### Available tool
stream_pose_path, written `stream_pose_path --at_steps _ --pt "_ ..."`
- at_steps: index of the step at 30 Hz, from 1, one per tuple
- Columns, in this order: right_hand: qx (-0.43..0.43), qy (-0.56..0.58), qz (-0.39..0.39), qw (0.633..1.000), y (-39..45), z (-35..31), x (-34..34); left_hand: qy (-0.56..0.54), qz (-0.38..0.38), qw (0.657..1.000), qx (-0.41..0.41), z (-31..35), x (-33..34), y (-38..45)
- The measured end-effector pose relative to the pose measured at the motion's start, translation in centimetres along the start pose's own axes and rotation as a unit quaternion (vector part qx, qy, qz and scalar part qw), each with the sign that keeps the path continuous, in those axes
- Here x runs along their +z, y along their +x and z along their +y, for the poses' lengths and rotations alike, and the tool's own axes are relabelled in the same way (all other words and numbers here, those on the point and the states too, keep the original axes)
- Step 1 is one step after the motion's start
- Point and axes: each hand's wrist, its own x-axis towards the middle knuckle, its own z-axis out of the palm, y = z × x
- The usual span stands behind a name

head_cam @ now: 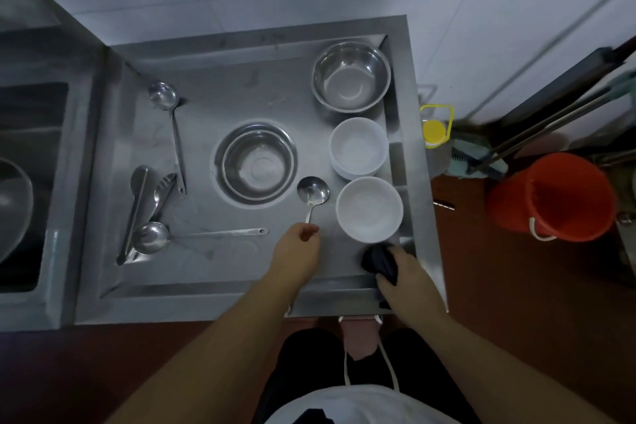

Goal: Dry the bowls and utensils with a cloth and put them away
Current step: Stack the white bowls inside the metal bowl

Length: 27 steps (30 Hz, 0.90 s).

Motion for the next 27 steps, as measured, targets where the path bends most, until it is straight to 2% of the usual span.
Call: stream_pose_path --at_steps 4,7,15,19,21,24,27 --pt "-0.01 -0.069 -0.031 0.997 0.8 -1.0 1.2 0.029 -0.021 0.999 0.001 -0.7 -0.6 -0.1" --pt "-0.001 -0.077 -0.042 0.996 1.1 -1.7 0.5 0.051 -0.042 0.998 0.016 -0.8 -1.1 -0.1" --pt "0.06 -0.023 0.086 0.994 1.6 -0.9 -3.4 0.203 -0.063 0.972 0.098 0.8 -1.6 0.6" --pt "0.082 0.073 0.112 0.988 3.3 -1.8 -5.8 0.262 -0.063 0.956 0.12 1.7 -0.9 1.8" --pt "0.103 0.164 0.101 0.976 4.4 -2.8 -6.7 0.213 -0.06 0.971 0.092 2.2 -0.3 2.5" --pt "0.134 0.308 0.038 0.941 6.3 -4.4 -7.1 0.007 -0.075 0.997 -0.011 3.1 1.4 3.1" --pt "0.176 0.435 -0.017 0.883 7.6 -5.1 -7.0 -0.179 -0.105 0.974 -0.09 3.7 3.1 2.9"
